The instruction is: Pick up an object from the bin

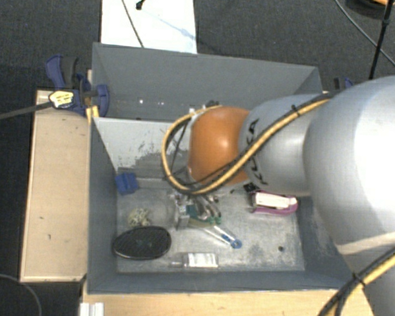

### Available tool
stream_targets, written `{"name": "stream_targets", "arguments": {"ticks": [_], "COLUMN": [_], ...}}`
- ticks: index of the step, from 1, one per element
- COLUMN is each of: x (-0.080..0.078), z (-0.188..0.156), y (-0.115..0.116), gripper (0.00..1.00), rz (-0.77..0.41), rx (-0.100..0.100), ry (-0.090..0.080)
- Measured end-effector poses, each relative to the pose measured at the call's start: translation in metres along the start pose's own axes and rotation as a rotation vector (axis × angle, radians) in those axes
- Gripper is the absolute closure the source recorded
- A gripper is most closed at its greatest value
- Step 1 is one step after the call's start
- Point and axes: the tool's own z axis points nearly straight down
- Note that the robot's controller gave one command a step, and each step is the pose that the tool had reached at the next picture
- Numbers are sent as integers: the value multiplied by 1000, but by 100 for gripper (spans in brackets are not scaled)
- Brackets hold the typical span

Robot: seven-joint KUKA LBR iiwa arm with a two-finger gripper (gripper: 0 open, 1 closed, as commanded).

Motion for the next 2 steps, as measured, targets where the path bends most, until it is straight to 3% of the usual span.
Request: {"name": "stream_targets", "arguments": {"ticks": [1, 2], "x": [0, 21], "z": [0, -9], "y": [0, 76], "gripper": [0, 0], "rz": [2, -70], "rx": [0, -1], "ry": [0, 3]}}
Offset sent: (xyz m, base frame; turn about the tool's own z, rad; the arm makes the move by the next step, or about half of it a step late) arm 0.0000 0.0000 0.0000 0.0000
